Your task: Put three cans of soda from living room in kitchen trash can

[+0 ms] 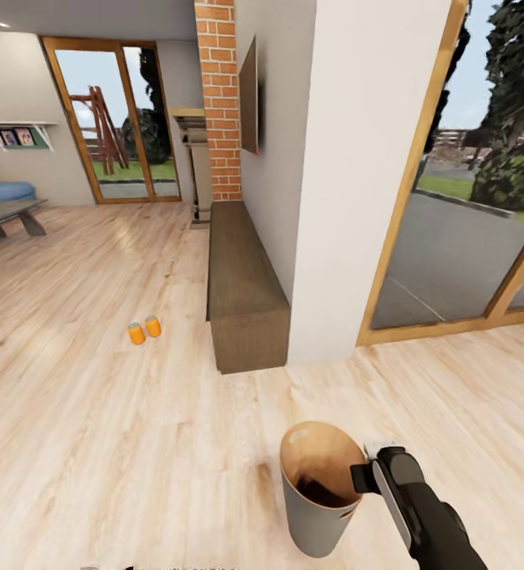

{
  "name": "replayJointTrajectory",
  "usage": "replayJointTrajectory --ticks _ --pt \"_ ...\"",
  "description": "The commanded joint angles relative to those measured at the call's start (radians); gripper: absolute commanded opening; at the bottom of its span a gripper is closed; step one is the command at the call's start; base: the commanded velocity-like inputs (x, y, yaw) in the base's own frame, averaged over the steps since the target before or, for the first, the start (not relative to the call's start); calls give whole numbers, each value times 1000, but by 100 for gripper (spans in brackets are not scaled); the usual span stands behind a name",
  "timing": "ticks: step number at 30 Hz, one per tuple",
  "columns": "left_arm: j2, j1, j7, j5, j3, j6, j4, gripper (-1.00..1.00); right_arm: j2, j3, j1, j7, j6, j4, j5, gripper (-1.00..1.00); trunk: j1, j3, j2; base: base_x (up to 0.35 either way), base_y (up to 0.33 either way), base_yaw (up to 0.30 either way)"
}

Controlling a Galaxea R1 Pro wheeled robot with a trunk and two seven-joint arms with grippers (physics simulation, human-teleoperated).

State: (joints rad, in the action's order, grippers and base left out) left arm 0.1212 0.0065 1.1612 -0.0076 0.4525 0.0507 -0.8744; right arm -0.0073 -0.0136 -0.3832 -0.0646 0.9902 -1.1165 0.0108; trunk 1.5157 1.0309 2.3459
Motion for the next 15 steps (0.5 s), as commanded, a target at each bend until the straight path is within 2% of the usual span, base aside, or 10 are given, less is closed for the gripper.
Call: replayJointTrajectory --ticks 1,15 --pt "0 0 0 0 0 0 0 100 0 0 0 2 -1 0 -14 -100 0 0 0 0 0 282" --pt "0 0 0 0 0 0 0 100 1 0 0 2 -1 0 -14 -100 0 4 0 0 0 282"
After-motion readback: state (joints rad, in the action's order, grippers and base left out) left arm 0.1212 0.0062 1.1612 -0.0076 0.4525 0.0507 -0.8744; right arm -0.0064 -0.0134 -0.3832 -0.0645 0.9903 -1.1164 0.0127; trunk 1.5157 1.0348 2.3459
